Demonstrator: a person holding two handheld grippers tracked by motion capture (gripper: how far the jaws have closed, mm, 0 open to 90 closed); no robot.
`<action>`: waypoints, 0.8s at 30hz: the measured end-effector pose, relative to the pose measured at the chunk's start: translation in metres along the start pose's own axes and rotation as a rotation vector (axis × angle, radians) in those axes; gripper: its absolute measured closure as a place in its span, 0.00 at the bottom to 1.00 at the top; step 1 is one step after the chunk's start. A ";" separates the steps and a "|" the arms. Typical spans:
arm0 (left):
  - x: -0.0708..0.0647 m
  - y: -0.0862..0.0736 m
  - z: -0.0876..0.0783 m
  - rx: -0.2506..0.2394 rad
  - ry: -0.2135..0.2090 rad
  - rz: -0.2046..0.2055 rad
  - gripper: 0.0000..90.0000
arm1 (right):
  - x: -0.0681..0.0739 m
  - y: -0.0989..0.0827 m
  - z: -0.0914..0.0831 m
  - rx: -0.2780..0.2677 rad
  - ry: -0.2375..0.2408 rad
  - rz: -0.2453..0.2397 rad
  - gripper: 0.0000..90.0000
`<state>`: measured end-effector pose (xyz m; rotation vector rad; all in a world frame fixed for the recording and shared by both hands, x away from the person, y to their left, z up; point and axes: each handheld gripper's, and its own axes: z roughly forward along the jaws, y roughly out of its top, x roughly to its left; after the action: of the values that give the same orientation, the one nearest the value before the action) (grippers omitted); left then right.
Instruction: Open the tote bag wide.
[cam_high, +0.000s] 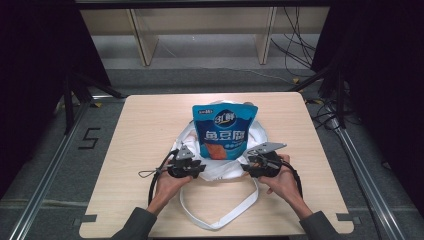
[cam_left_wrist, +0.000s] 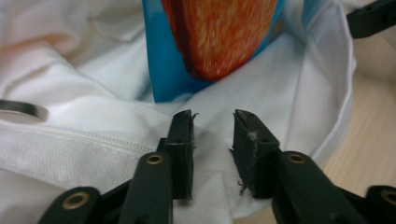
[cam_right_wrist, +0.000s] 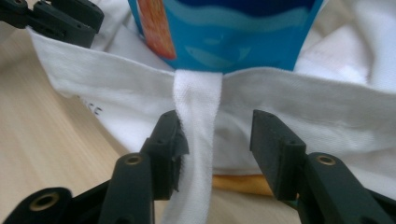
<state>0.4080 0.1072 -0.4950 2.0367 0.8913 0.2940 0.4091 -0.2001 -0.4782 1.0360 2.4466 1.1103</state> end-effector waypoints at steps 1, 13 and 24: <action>0.000 0.002 -0.004 -0.016 0.002 -0.011 0.72 | -0.001 0.000 -0.006 -0.015 0.015 -0.005 0.59; -0.005 0.010 -0.041 -0.111 -0.038 -0.087 0.51 | -0.005 0.001 -0.044 -0.110 -0.031 -0.006 0.52; -0.011 -0.002 -0.051 -0.097 -0.041 -0.067 0.41 | -0.010 -0.008 -0.049 -0.103 -0.050 0.014 0.46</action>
<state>0.3740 0.1322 -0.4652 1.9134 0.9009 0.2536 0.3879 -0.2374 -0.4515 1.0377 2.3210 1.1863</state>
